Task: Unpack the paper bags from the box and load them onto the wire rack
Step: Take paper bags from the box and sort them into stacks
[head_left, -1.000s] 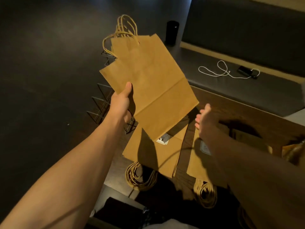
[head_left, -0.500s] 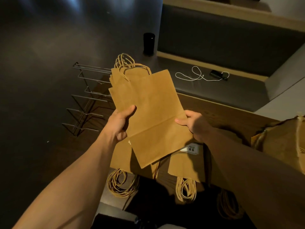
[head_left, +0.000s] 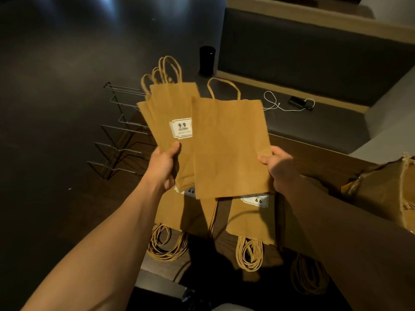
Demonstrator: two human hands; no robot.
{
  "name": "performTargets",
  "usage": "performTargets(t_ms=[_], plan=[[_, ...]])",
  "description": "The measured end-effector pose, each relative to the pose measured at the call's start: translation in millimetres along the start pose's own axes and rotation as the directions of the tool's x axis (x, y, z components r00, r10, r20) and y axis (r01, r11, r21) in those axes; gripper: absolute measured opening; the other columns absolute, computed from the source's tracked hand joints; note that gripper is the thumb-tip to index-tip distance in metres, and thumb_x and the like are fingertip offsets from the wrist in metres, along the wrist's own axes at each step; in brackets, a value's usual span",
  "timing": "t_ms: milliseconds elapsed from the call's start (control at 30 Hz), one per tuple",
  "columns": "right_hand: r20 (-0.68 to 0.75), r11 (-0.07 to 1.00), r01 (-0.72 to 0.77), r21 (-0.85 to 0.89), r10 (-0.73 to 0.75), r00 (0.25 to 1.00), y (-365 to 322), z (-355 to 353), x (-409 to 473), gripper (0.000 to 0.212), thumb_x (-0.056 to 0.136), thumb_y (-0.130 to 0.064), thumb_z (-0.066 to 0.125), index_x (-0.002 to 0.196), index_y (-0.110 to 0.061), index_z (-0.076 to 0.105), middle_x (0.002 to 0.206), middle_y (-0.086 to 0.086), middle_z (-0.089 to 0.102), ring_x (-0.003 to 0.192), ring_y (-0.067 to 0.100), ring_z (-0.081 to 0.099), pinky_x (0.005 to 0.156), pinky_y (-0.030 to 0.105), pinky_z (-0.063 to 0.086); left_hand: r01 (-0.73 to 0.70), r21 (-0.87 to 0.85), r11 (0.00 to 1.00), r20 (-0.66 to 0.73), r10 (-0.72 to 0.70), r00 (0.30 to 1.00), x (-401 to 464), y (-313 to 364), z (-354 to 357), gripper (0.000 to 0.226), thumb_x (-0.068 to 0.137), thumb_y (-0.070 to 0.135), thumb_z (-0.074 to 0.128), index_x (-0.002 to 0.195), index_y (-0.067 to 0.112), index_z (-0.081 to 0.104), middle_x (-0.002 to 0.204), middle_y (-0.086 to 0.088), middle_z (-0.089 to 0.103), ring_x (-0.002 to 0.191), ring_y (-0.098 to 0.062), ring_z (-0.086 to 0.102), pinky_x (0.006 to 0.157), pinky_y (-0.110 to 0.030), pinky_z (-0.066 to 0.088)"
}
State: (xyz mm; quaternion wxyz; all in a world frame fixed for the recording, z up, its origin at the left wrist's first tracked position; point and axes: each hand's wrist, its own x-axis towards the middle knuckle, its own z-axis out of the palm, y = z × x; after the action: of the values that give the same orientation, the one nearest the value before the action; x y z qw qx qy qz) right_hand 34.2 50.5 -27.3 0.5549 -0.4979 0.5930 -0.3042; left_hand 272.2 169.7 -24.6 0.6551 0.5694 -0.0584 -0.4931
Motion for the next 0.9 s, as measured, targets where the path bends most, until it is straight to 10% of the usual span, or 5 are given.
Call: performTargets(t_ms=[233,467,600,767,900], plan=[[-0.311,0.972,0.003,-0.237,-0.079,0.947,-22,16,6,0.033,0.093,-0.012,0.055,0.124,-0.020,0.065,0.120,0.008,0.061,0.103,0.022,0.056,0.092,0.035,0.052,-0.224,0.276,0.935,-0.169,0.277,0.946,10,14,-9,0.035,0.103,0.021,0.051,0.138,0.020,0.053,0.119,0.008,0.062,0.115,-0.016,0.058,0.102,-0.035,0.045],[-0.007,0.786,0.232,-0.574,-0.288,0.958,-26,69,-27,0.033,0.093,-0.022,0.058,0.126,-0.021,0.061,0.107,0.003,0.066,0.097,0.018,0.062,0.083,0.032,0.053,-0.314,0.197,0.929,-0.205,0.352,0.913,5,36,2,0.034,0.102,0.020,0.053,0.136,0.017,0.053,0.118,0.008,0.062,0.112,-0.013,0.059,0.094,-0.027,0.045],[0.214,0.982,-0.039,-0.186,0.079,0.974,-14,101,-35,0.023,0.099,-0.031,0.053,0.116,-0.018,0.062,0.097,0.012,0.068,0.066,0.019,0.065,0.055,0.029,0.053,-0.312,0.150,0.938,-0.213,0.339,0.916,5,54,2,0.020,0.100,0.021,0.056,0.119,0.021,0.056,0.115,0.004,0.068,0.110,-0.016,0.065,0.096,-0.033,0.052],[-0.057,0.793,-0.251,-0.555,0.264,0.963,30,105,-13,0.031,0.091,-0.020,0.058,0.117,-0.003,0.064,0.121,0.015,0.063,0.114,0.035,0.057,0.094,0.033,0.050,-0.301,0.198,0.933,-0.156,0.334,0.930,2,54,-9,0.028,0.102,0.022,0.053,0.129,0.017,0.056,0.115,0.006,0.068,0.100,-0.006,0.066,0.080,-0.018,0.054],[0.080,0.729,-0.283,-0.623,0.419,0.904,56,108,-14,0.039,0.094,-0.023,0.059,0.126,0.000,0.057,0.130,0.016,0.059,0.121,0.033,0.055,0.098,0.033,0.047,-0.291,0.312,0.904,-0.143,0.348,0.927,5,39,-20,0.033,0.100,0.024,0.058,0.132,0.022,0.052,0.113,0.011,0.065,0.101,-0.003,0.062,0.085,-0.021,0.053]])
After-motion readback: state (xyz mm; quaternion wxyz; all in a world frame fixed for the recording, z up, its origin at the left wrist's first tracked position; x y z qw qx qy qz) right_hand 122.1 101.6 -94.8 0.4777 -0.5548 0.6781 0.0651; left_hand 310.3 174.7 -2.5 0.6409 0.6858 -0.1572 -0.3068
